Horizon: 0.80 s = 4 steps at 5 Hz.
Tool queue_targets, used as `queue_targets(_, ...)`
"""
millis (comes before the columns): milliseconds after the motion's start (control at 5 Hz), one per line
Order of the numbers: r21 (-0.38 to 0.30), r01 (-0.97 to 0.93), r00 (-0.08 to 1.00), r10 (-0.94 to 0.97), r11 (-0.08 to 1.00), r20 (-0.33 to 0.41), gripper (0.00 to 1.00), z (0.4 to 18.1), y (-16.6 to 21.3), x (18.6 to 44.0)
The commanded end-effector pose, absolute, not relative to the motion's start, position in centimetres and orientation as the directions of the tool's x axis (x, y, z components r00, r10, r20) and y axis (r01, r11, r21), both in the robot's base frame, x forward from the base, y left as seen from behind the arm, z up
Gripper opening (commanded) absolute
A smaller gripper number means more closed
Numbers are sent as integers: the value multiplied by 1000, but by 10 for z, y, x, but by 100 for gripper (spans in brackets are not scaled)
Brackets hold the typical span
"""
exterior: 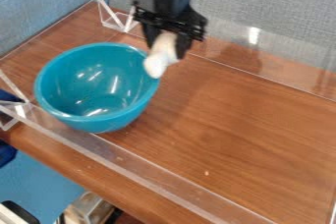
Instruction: Put the mushroom in the blue bowl
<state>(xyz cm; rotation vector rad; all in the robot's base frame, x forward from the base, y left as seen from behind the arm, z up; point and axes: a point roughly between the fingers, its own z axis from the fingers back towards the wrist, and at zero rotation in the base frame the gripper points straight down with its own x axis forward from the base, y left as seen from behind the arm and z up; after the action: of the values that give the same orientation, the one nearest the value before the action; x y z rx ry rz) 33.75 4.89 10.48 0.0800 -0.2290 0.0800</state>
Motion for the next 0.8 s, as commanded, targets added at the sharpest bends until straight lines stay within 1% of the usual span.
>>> queue_targets(0,94,-228,946,198,969,256,0,118,83,319)
queue_targets(200,117,-336,924,303,935,232,0,116,105,294)
queue_targets(400,137,-383,913,352,914,205,0,107,110,280)
queue_targets(600,156,-406,907,376,900,190,0,88,121,279)
